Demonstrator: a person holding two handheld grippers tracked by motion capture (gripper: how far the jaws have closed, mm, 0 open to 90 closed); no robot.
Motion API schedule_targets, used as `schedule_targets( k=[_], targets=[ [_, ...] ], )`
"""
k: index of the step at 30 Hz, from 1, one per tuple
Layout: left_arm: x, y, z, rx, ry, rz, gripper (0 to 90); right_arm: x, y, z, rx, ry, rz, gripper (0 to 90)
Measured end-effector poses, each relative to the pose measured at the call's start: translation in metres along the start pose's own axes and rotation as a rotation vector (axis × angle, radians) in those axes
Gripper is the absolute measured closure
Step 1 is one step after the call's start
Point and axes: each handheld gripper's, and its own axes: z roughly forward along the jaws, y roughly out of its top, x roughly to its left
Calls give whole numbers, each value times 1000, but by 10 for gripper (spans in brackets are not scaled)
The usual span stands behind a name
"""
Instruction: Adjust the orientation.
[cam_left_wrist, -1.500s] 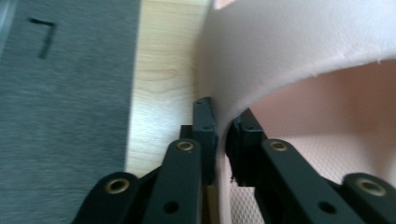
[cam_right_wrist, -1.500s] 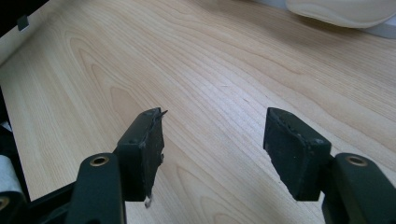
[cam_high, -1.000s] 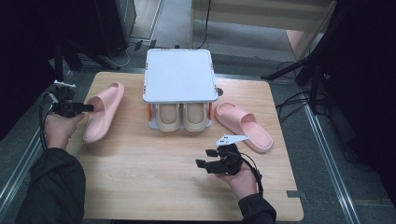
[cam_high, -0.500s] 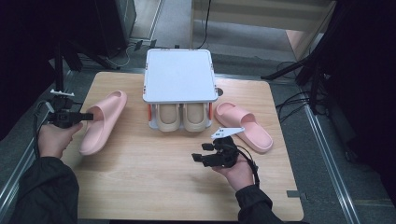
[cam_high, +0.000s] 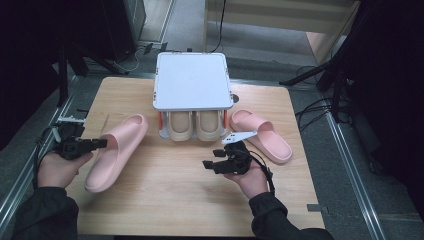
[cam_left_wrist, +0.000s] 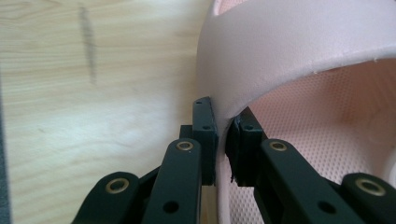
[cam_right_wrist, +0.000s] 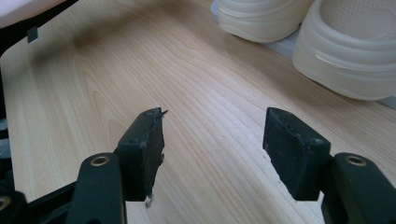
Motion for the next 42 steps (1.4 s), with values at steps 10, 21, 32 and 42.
schedule_targets(
  k=[10, 21, 32, 42],
  targets=[
    [-47, -17, 9, 56, -72, 129, 819, -1, 2, -1, -14, 3, 6, 398],
    [-99, -9, 56, 129, -143, 264, 802, 4, 0, 0, -21, 3, -7, 423],
    [-114, -8, 66, 153, -196, 280, 745, 15, -6, 4, -6, 21, -26, 500],
    [-99, -9, 51, 110, -193, 286, 759, 23, -9, 14, -2, 19, -16, 648]
  ],
)
